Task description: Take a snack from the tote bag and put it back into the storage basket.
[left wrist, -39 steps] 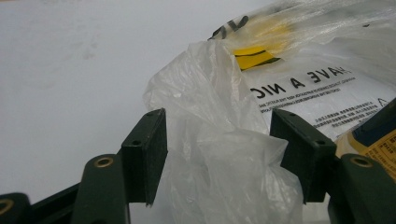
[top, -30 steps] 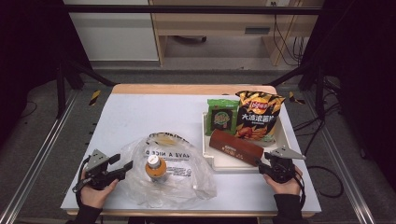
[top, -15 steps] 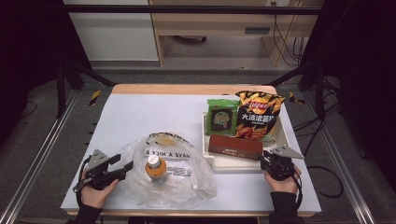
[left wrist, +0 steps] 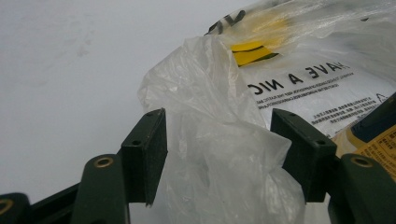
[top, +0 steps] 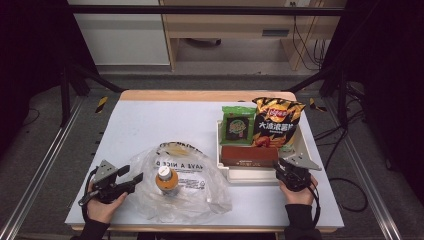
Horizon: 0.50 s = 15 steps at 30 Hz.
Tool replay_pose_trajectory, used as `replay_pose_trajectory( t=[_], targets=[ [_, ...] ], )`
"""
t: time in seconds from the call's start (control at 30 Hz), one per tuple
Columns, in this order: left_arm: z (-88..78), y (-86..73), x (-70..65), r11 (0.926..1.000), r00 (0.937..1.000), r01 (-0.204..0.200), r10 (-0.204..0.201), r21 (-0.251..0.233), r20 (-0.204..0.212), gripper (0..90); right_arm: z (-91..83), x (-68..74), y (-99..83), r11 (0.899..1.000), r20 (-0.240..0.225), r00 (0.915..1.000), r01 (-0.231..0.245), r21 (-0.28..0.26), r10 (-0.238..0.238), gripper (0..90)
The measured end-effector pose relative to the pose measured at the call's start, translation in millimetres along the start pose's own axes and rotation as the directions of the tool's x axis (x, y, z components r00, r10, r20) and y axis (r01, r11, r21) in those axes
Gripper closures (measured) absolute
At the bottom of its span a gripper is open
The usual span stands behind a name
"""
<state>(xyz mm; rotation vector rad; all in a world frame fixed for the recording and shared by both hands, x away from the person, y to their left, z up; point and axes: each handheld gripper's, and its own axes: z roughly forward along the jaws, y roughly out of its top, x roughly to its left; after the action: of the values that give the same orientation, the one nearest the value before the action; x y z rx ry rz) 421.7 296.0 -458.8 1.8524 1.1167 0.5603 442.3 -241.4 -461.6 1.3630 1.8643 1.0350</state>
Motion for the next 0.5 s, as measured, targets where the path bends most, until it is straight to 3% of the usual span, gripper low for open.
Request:
replay_pose_trajectory(
  t=[0.5],
  targets=[
    [-0.2, 0.3, -0.3, 1.0000, 1.0000, -0.007, 0.007, -0.003, 0.005, 37.1, 5.7, 2.1, 1.7, 1.000, -0.017, 0.9999, -0.005, -0.011, 0.004, 67.3]
  ],
)
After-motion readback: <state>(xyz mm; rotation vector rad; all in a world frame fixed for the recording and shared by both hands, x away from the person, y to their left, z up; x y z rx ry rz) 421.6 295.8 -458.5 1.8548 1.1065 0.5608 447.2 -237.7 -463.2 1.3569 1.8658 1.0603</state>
